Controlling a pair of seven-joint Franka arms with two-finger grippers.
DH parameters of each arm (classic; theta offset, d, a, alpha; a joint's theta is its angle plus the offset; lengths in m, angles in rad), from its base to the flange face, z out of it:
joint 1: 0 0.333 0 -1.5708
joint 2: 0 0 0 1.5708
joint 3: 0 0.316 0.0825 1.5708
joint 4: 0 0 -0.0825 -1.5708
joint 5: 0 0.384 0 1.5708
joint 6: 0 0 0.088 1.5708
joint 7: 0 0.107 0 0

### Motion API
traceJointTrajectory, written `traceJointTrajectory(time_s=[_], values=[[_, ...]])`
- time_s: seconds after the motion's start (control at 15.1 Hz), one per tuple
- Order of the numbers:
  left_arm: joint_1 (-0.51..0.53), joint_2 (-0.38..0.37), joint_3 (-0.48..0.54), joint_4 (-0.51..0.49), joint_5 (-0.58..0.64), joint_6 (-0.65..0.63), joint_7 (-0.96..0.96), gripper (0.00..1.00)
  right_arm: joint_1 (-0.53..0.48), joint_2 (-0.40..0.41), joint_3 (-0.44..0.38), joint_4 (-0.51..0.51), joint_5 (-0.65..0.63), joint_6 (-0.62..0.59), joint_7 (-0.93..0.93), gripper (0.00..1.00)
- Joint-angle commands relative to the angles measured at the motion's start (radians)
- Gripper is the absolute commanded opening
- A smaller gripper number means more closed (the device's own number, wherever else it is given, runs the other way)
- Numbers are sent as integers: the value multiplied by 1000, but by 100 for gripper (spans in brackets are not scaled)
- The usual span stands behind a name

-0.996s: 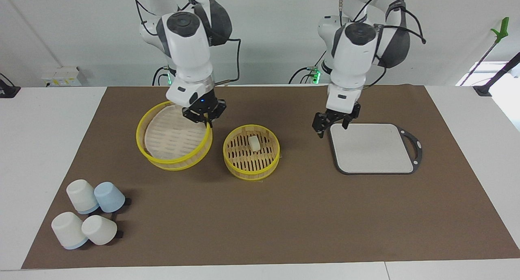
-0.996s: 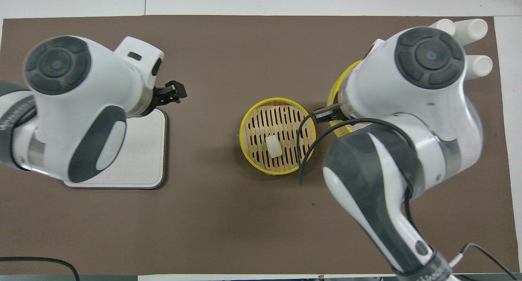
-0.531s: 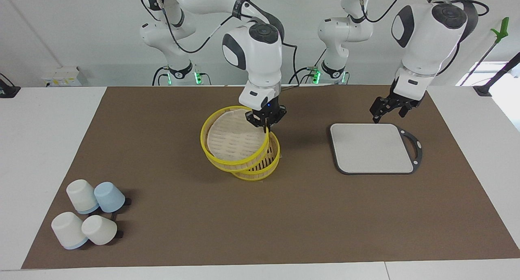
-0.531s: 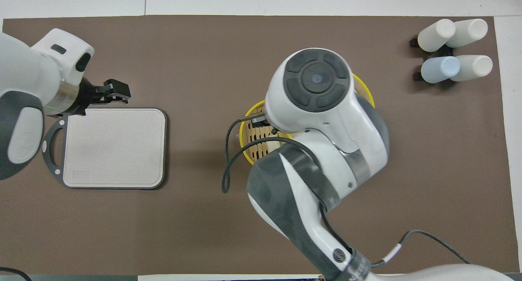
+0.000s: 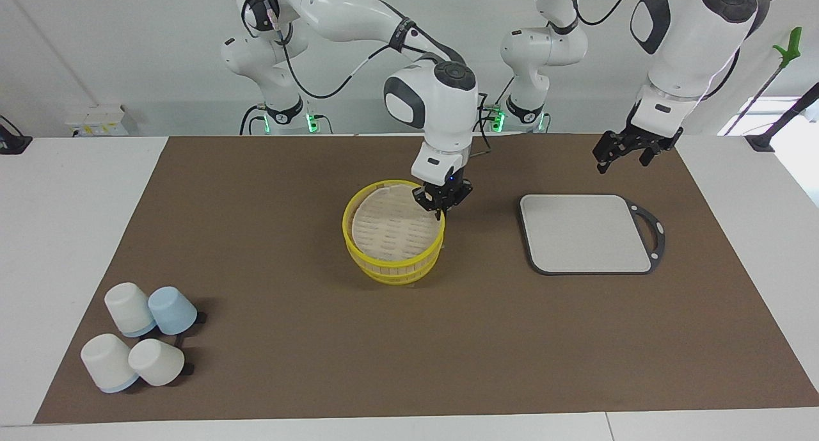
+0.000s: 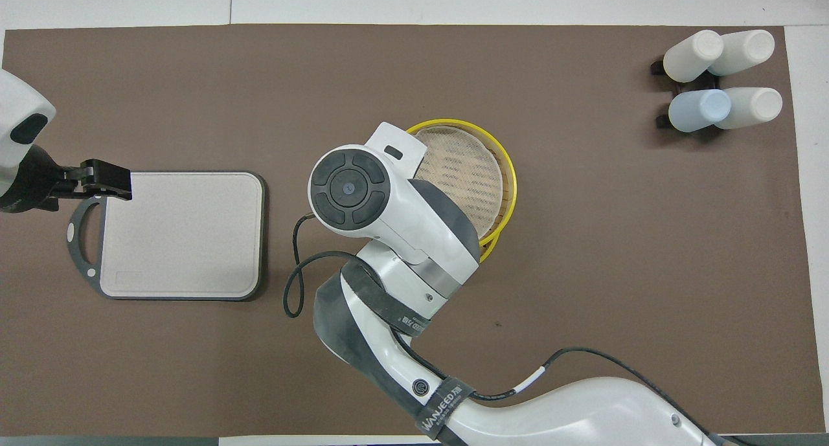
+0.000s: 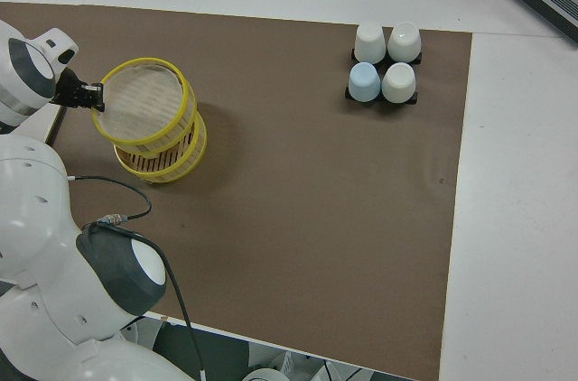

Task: Place bun in steamer

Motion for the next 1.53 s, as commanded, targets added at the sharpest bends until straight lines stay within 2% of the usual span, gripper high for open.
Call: traceJointTrajectory(time_s=[0.0, 0.2, 0.53, 0.93, 1.46], values=[[6, -33, 4, -8, -42, -47, 24, 100, -9, -24, 4, -59, -13, 41, 17, 0], [5, -34, 12, 3, -57, -105, 26, 100, -4, -38, 4, -86, -12, 55, 22, 0], [-2, -40, 12, 3, -65, -112, 79, 100, 2, -68, 6, -175, -13, 118, 59, 0], [-8, -33, 33, 75, -118, -170, 76, 100, 42, -75, 4, -180, -12, 118, 108, 0], [-9, -30, 30, 79, -108, -167, 82, 100, 39, -85, 6, -212, -13, 138, 106, 0]])
